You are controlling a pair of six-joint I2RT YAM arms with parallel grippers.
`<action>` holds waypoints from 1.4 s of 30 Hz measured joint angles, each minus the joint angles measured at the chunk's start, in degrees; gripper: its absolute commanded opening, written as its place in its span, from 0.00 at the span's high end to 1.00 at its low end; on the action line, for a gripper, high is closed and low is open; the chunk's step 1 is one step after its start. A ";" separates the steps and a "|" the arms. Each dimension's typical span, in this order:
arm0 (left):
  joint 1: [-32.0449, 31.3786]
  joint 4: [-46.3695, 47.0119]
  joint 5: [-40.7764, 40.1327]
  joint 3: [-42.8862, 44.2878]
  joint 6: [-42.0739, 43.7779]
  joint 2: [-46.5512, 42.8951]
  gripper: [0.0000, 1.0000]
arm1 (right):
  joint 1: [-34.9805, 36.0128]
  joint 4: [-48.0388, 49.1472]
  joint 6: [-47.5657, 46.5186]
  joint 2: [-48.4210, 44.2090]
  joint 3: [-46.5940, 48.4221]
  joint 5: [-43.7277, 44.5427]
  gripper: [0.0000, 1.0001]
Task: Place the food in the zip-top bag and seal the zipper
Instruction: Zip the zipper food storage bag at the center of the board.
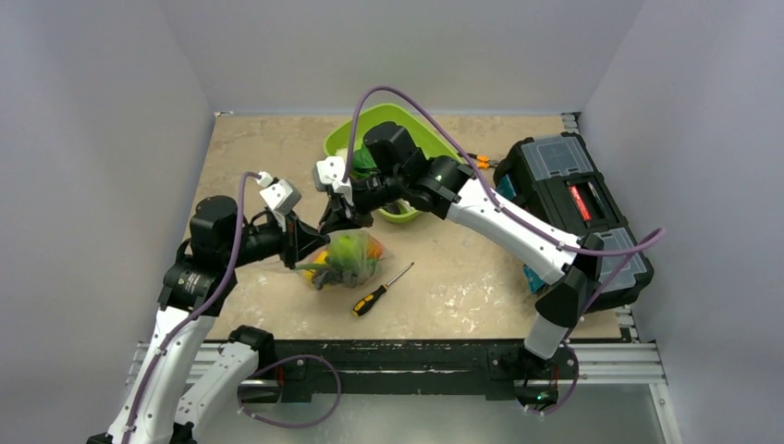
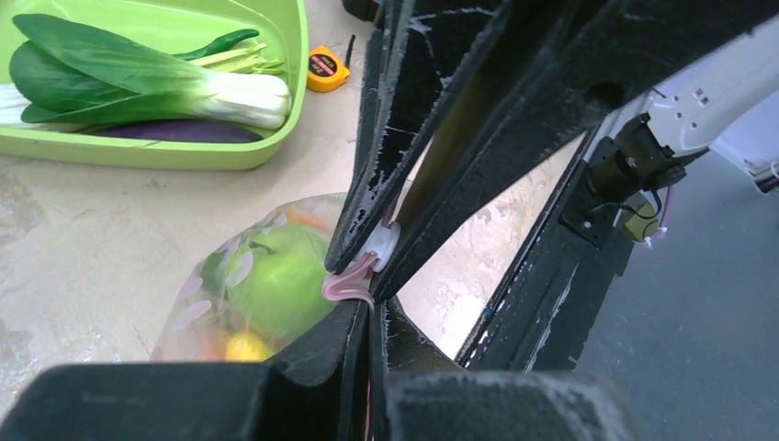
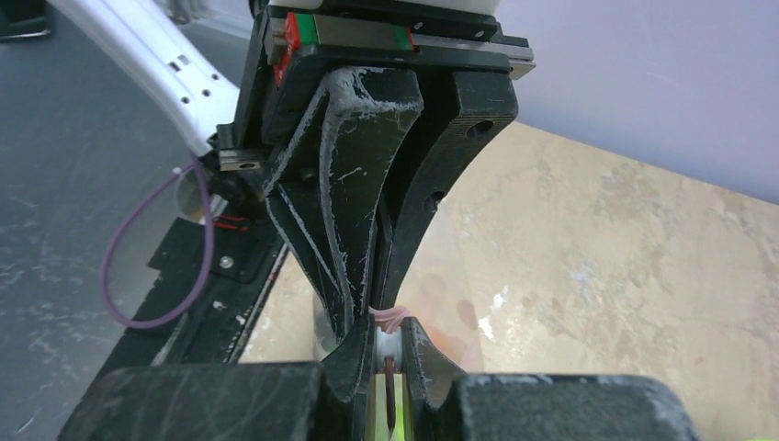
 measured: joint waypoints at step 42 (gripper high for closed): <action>-0.76 4.85 -1.90 -0.92 0.13 -0.37 1.00 | -5.09 24.98 18.67 -17.40 -24.96 4.07 0.94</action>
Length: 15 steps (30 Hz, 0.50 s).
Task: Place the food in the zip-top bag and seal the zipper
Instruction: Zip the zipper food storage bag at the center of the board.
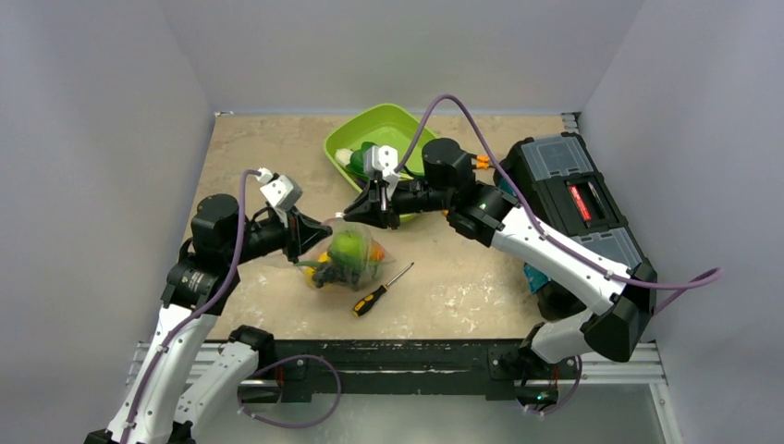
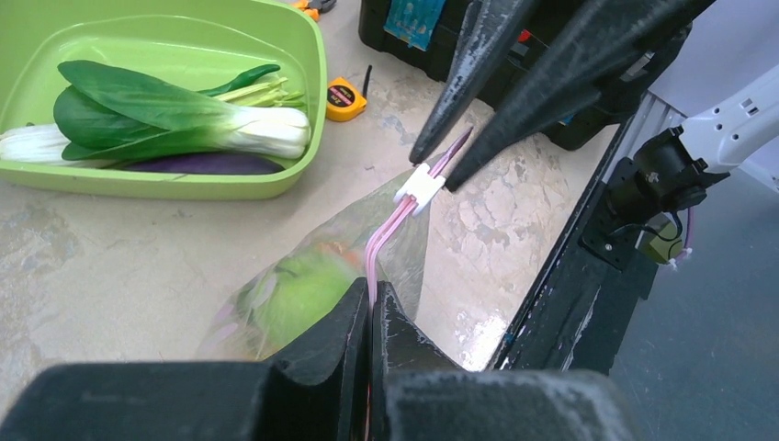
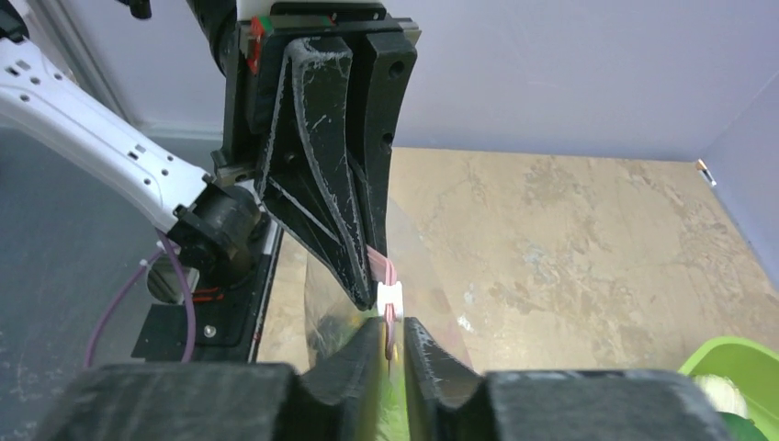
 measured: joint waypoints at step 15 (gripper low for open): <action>0.00 2.56 2.95 0.72 -2.64 0.50 0.56 | -0.04 6.97 3.72 0.02 -4.76 0.81 1.00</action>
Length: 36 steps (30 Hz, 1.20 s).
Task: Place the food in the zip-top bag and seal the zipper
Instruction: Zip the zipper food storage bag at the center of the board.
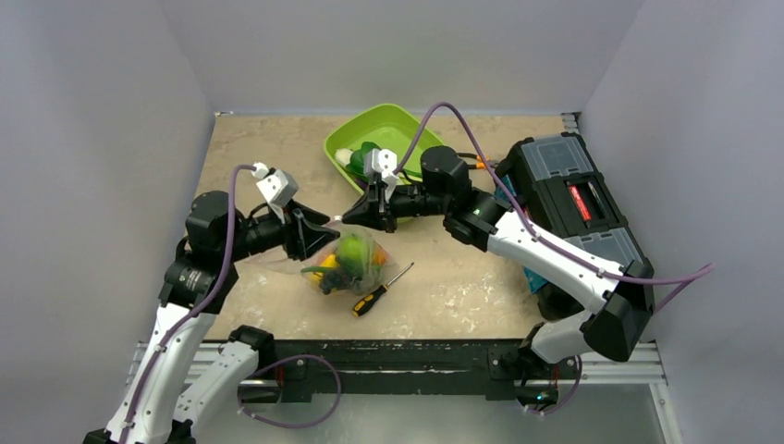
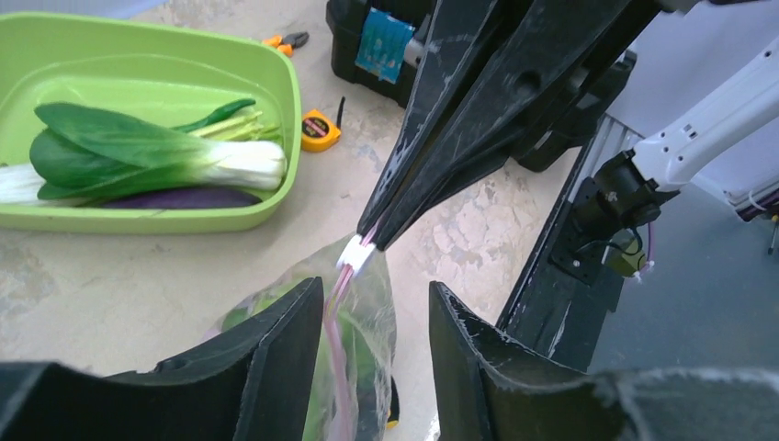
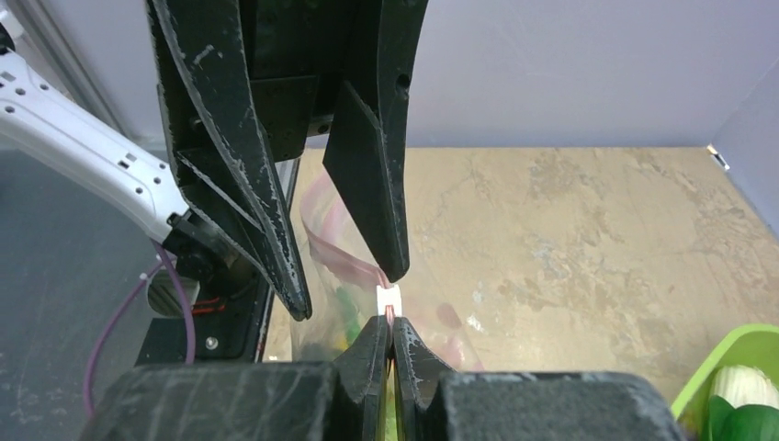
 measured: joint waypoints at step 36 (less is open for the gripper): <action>0.07 4.24 2.32 3.04 -0.98 4.90 0.53 | -1.31 2.21 4.39 0.09 -0.15 -0.52 1.00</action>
